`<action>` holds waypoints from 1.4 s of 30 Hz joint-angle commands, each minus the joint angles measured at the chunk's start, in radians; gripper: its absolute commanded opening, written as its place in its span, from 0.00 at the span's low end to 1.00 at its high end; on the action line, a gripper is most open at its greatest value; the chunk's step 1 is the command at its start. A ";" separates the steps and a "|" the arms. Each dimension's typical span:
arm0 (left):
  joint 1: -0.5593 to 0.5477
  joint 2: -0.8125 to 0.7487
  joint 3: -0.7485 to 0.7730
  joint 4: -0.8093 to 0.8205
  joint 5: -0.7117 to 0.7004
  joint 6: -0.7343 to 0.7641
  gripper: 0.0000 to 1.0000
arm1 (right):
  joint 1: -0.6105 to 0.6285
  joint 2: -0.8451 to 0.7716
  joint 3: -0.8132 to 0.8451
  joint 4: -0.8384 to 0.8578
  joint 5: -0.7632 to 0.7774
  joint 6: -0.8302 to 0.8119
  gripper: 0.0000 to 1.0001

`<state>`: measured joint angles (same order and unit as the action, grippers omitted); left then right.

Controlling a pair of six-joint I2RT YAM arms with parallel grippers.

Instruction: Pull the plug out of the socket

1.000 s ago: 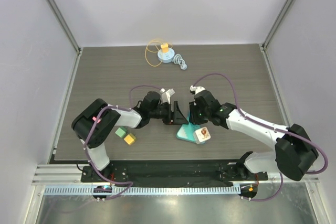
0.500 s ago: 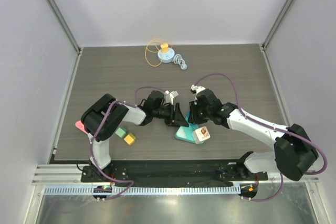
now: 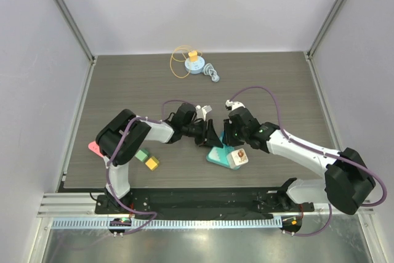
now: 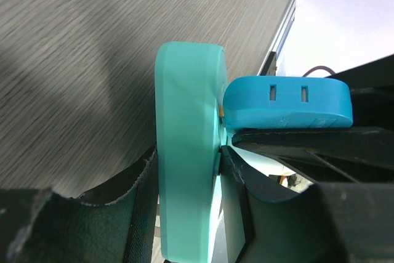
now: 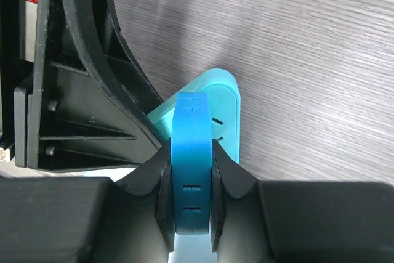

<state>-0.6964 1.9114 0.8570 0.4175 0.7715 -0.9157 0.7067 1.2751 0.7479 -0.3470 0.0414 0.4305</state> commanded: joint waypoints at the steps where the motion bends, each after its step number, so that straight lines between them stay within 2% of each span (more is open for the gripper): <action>1: -0.003 0.018 0.036 -0.109 -0.061 0.037 0.00 | 0.014 -0.069 0.067 -0.015 0.109 0.030 0.01; 6: -0.003 0.034 0.053 -0.126 -0.055 0.038 0.00 | 0.016 -0.105 0.143 -0.087 0.184 0.020 0.01; 12: -0.003 0.037 0.063 -0.160 -0.086 0.044 0.00 | 0.017 -0.135 0.176 -0.128 0.179 0.024 0.01; 18: 0.001 0.034 0.057 -0.160 -0.107 0.032 0.00 | 0.017 -0.212 0.082 -0.130 0.225 0.050 0.01; 22: 0.003 0.044 0.073 -0.157 -0.104 0.031 0.00 | -0.010 -0.191 0.114 -0.162 0.301 0.080 0.01; 25: 0.005 0.055 0.056 -0.091 -0.071 0.000 0.00 | -0.082 -0.169 0.108 -0.162 0.293 0.097 0.01; 28: 0.003 0.066 0.054 -0.075 -0.067 -0.020 0.00 | -0.225 -0.155 0.088 -0.159 0.209 0.120 0.01; 30: 0.005 0.054 0.059 -0.092 -0.070 0.000 0.00 | -0.295 -0.178 0.071 -0.156 0.230 0.158 0.01; 32: 0.003 0.037 0.045 -0.100 -0.089 0.011 0.00 | -0.337 -0.242 0.019 -0.155 0.258 0.208 0.01; 42: 0.005 0.006 0.014 -0.081 -0.101 0.023 0.00 | -0.694 -0.623 -0.177 -0.220 0.397 0.418 0.01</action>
<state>-0.6949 1.9327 0.8932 0.3866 0.7506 -0.9657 0.0765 0.7341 0.5907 -0.5453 0.3492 0.7540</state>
